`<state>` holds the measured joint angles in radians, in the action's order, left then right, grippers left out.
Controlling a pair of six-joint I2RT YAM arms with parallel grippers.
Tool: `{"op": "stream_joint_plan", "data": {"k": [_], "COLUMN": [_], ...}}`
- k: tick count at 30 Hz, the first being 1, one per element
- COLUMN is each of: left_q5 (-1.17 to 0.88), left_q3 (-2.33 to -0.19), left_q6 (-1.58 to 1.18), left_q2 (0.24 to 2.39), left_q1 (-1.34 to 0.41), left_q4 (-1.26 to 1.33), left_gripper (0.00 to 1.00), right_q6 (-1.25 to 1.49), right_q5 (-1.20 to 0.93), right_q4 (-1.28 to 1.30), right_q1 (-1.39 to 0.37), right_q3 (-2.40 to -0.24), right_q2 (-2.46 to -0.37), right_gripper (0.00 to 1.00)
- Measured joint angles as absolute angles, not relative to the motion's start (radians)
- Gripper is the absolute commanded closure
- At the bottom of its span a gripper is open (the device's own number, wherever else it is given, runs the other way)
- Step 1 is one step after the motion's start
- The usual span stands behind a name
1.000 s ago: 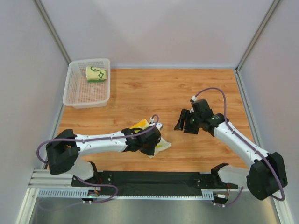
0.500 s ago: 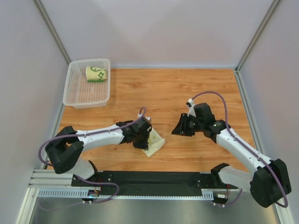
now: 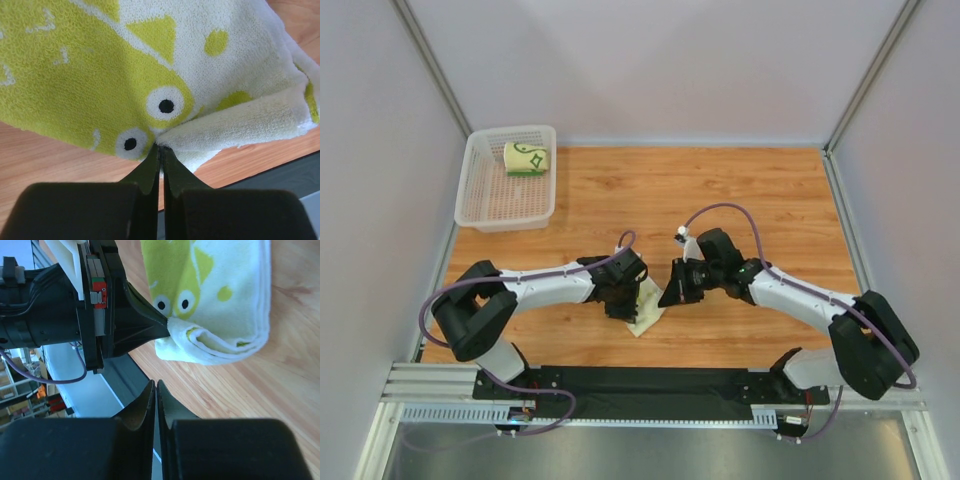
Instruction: Roll the towels
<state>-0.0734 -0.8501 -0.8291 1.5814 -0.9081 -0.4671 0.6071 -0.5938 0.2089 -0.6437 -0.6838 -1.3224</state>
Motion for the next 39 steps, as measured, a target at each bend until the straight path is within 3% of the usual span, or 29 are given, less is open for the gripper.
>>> {"op": "stream_joint_plan", "data": {"k": [13,17,22,27,34,39], "left_q5": [-0.067,-0.064,-0.019,0.104,0.416,0.462], "left_q3": [-0.876,-0.879,-0.899,-0.912,-1.045,-1.062], "left_q6": [-0.822,-0.811,-0.793,-0.797,-0.870,-0.794], "left_q2": [1.597,1.597,1.597,1.568,1.551,1.502], "left_q1": [-0.908,-0.908,-0.908,-0.928,-1.084,-1.191], "left_q4": [-0.500,-0.503,-0.538,-0.634,-0.974,-0.910], "left_gripper": [0.96,0.77,0.69,0.68,0.67,0.59], "right_q6": [0.626,0.633,0.637,0.635,0.628,0.620], "right_q5": [-0.609,-0.614,-0.628,-0.616,-0.583,-0.575], "right_q4": [0.063,0.036,0.023,0.032,0.066,0.081], "right_q1": [-0.640,-0.607,-0.593,-0.592,-0.587,-0.586], "right_q3": [-0.740,-0.740,-0.759,-0.777,-0.802,-0.812], "right_q2": [-1.648,-1.717,-1.742,-1.749,-1.751,-1.751], "right_gripper": [1.00,1.00,1.00,1.00,1.00,1.00]}}
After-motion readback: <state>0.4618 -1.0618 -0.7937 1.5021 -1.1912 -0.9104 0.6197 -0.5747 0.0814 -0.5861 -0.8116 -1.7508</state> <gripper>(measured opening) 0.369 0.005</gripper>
